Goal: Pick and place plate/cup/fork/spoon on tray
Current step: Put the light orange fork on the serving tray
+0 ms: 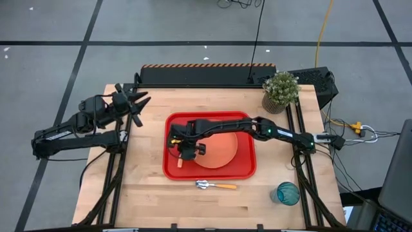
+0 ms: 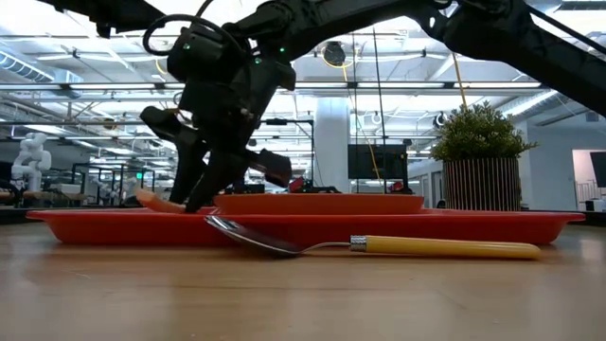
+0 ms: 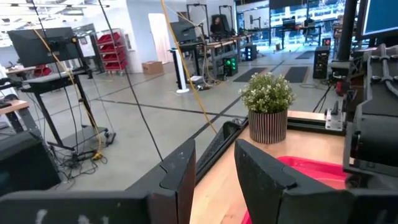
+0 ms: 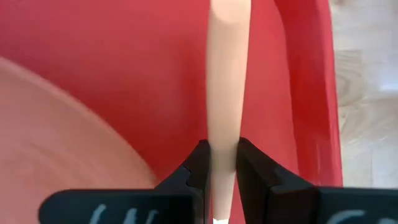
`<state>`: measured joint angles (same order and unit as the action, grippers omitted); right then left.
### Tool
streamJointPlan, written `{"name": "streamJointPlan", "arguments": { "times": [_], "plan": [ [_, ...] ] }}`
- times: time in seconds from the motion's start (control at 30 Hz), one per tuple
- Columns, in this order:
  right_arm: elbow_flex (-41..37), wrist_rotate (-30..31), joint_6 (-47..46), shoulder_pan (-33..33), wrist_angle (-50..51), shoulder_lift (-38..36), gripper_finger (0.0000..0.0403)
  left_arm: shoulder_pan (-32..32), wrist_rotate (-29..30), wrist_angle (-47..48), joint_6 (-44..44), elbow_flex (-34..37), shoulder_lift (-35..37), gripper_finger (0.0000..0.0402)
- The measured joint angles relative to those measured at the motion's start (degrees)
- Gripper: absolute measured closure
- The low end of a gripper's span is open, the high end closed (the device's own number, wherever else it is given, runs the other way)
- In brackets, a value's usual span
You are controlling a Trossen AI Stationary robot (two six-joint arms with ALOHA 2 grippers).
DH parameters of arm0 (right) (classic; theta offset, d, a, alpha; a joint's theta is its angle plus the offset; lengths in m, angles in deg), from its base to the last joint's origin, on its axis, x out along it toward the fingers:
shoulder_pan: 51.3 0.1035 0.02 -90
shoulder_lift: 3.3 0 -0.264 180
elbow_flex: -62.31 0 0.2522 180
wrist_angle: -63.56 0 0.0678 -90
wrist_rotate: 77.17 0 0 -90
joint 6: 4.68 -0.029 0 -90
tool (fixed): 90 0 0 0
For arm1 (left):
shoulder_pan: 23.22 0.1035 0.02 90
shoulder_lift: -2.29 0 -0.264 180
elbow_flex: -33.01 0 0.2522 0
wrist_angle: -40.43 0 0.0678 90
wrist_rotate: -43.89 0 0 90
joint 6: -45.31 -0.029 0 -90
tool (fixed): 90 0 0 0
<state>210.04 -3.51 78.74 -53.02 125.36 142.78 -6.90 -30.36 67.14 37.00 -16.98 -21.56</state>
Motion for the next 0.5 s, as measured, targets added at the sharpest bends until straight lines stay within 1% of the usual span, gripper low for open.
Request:
{"name": "streamJointPlan", "arguments": {
  "times": [0.2, 0.33, 0.5],
  "plan": [
    [-0.02, 0.16, 0.43, -0.04, 3.47, 0.00, 0.0367, 0.00, -0.07, 0.02, 0.36, 0.00, 0.00, 0.0284],
    [-0.02, 1.53, 0.73, -0.04, 3.78, 0.00, 0.0366, 0.00, -0.07, 0.12, 0.48, 0.00, 0.00, 0.0284],
    [-0.04, 1.53, 1.18, 0.01, 3.20, 0.00, 0.0361, 0.00, -0.07, 0.48, 0.75, 0.00, -0.02, 0.0284]
  ]
}}
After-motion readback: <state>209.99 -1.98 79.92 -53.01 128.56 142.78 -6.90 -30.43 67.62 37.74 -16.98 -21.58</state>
